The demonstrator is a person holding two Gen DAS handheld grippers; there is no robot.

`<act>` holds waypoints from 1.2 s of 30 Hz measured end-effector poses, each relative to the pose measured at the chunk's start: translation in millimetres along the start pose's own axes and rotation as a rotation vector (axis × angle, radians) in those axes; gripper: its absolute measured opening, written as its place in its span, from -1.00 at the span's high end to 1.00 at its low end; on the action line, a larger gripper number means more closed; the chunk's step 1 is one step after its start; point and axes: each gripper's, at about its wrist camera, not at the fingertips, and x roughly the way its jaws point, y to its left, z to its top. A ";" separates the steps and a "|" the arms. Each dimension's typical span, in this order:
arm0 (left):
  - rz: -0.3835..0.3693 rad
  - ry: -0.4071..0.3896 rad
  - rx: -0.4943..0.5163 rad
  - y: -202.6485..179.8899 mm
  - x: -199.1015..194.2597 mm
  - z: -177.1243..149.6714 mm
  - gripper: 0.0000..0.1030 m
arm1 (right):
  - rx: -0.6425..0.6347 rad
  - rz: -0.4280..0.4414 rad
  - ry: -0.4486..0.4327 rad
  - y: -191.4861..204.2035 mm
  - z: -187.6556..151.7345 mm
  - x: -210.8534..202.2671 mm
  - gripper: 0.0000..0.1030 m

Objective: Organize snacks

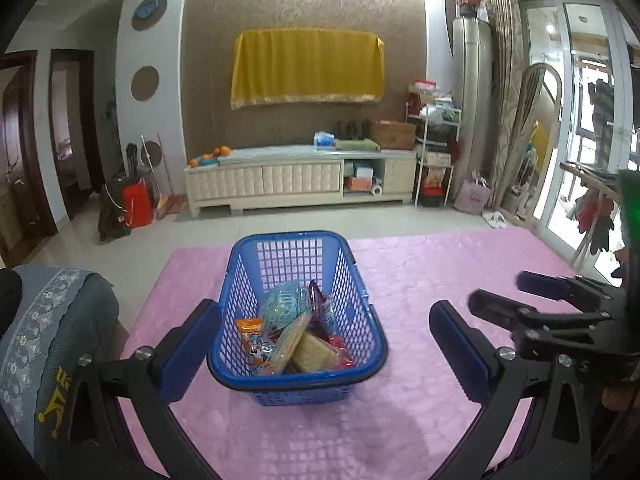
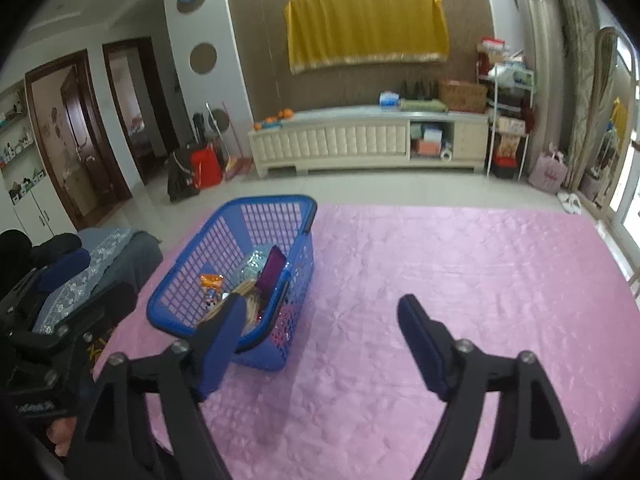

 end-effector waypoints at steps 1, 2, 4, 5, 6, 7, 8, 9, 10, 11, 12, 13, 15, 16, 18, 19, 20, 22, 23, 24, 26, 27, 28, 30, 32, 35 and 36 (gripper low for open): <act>-0.005 -0.010 -0.003 -3.3 -6.3 -0.8 -1.00 | -0.004 -0.002 -0.013 -0.3 -2.2 -8.4 -0.69; -0.009 -0.019 -0.002 -6.5 -11.1 -1.7 -1.00 | -0.008 -0.008 -0.028 0.4 -3.8 -16.1 -0.73; -0.003 -0.044 0.014 -14.1 -22.5 -3.6 -1.00 | -0.011 -0.023 -0.059 -1.7 -10.1 -32.6 -0.84; -0.002 -0.051 0.020 -16.2 -25.4 -4.3 -1.00 | -0.013 -0.027 -0.069 -2.8 -12.4 -38.4 -0.92; -0.004 -0.059 0.029 -20.0 -30.7 -5.4 -1.00 | -0.017 -0.033 -0.079 -3.2 -15.0 -44.9 -0.99; -0.009 -0.064 0.035 -23.4 -34.9 -7.1 -1.00 | -0.023 -0.041 -0.091 -3.4 -17.9 -51.5 -1.00; -0.015 -0.068 0.039 -27.4 -38.9 -9.6 -1.00 | -0.025 -0.048 -0.101 -3.5 -20.4 -56.7 -1.00; -0.017 -0.073 0.041 -30.4 -43.9 -14.5 -1.00 | -0.026 -0.059 -0.115 -4.0 -23.5 -63.1 -1.00; -0.018 -0.076 0.041 -32.4 -46.2 -16.4 -1.00 | -0.023 -0.067 -0.122 -4.9 -26.0 -66.5 -1.00; -0.024 -0.078 0.039 -34.9 -48.5 -18.6 -1.00 | -0.018 -0.073 -0.127 -5.5 -28.5 -68.5 -1.00; -0.034 -0.076 0.037 -35.9 -50.4 -21.8 -1.00 | -0.011 -0.078 -0.136 -6.4 -31.9 -72.9 -1.00; -0.040 -0.074 0.038 -36.9 -49.4 -23.7 -1.00 | -0.004 -0.088 -0.146 -6.9 -35.1 -76.9 -1.00; -0.048 -0.072 0.047 -41.2 -51.5 -29.3 -1.00 | -0.001 -0.113 -0.153 -6.7 -41.2 -81.2 -1.00; -0.044 -0.062 0.051 -42.9 -51.2 -31.9 -1.00 | -0.006 -0.125 -0.153 -6.6 -43.1 -82.2 -1.00; -0.048 -0.054 0.056 -45.7 -53.3 -36.4 -1.00 | -0.006 -0.131 -0.144 -7.5 -46.4 -83.5 -1.00; -0.046 -0.051 0.058 -46.4 -54.1 -37.1 -1.00 | 0.000 -0.123 -0.144 -8.5 -46.6 -84.4 -1.00; -0.044 -0.054 0.060 -46.5 -56.4 -36.7 -1.00 | 0.003 -0.123 -0.146 -8.8 -47.3 -85.5 -1.00; -0.043 -0.059 0.063 -47.5 -59.8 -36.2 -1.00 | 0.004 -0.128 -0.157 -9.8 -47.5 -89.2 -1.00; -0.045 -0.061 0.064 -47.8 -61.1 -35.6 -1.00 | 0.006 -0.124 -0.162 -10.0 -48.2 -91.2 -1.00; -0.043 -0.064 0.065 -47.8 -63.7 -35.9 -1.00 | 0.007 -0.122 -0.165 -10.1 -48.1 -92.9 -1.00; -0.041 -0.068 0.064 -47.4 -65.3 -35.5 -1.00 | 0.004 -0.118 -0.172 -7.7 -53.2 -97.1 -1.00; -0.044 -0.068 0.062 -47.6 -66.3 -36.6 -1.00 | 0.003 -0.115 -0.173 -7.2 -54.9 -98.7 -1.00; -0.047 -0.067 0.061 -47.3 -66.5 -37.1 -1.00 | 0.003 -0.110 -0.177 -6.5 -55.7 -100.0 -1.00; -0.047 -0.062 0.056 -47.2 -66.3 -38.4 -1.00 | 0.001 -0.111 -0.176 -5.0 -59.3 -101.8 -1.00; -0.049 -0.059 0.052 -45.9 -65.9 -39.3 -1.00 | -0.001 -0.107 -0.173 -3.4 -61.6 -102.1 -1.00; -0.046 -0.061 0.051 -45.6 -67.7 -40.6 -1.00 | 0.004 -0.103 -0.176 -2.7 -63.2 -104.6 -1.00; -0.047 -0.063 0.049 -45.5 -68.7 -40.8 -1.00 | 0.006 -0.101 -0.181 -2.1 -63.8 -105.8 -1.00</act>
